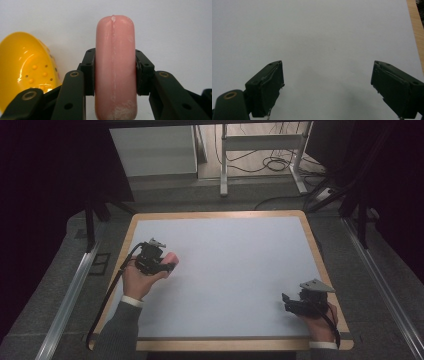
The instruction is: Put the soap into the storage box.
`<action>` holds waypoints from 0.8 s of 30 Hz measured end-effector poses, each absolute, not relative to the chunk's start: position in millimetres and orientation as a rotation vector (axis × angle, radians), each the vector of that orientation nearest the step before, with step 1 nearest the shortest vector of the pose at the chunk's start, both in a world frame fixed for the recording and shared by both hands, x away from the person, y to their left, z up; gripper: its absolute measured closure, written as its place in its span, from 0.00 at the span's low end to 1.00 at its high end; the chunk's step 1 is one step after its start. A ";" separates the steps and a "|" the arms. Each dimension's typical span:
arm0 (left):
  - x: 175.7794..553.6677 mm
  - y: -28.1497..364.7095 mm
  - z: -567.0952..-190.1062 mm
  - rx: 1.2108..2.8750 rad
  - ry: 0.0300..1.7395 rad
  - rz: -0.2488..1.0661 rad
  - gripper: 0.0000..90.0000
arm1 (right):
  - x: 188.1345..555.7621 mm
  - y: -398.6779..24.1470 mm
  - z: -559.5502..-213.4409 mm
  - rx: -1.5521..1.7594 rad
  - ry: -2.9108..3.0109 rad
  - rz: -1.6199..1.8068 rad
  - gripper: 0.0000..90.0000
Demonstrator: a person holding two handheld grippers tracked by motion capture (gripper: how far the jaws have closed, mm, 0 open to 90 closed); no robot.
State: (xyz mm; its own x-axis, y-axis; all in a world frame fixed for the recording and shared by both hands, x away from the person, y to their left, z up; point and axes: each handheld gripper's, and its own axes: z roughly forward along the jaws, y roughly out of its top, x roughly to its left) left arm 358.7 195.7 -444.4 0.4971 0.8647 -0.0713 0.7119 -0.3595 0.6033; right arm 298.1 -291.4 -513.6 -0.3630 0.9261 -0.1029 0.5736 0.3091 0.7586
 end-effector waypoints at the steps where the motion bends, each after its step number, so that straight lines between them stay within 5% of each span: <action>1: 358.8 197.3 -443.9 2.170 1.291 0.348 0.67 | 298.1 -291.2 -513.7 1.324 2.044 0.861 0.12; 24: 364.8 227.2 -437.1 2.110 1.368 0.364 0.67 | 298.7 -290.1 -515.3 1.322 2.056 0.853 0.12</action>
State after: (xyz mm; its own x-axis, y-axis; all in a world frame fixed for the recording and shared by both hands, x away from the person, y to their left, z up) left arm 364.8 227.2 -437.1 0.4338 0.8968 -0.0872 0.7348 -0.2962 0.6102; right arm 298.7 -290.1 -515.3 -0.3685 0.9236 -0.1057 0.5777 0.3165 0.7524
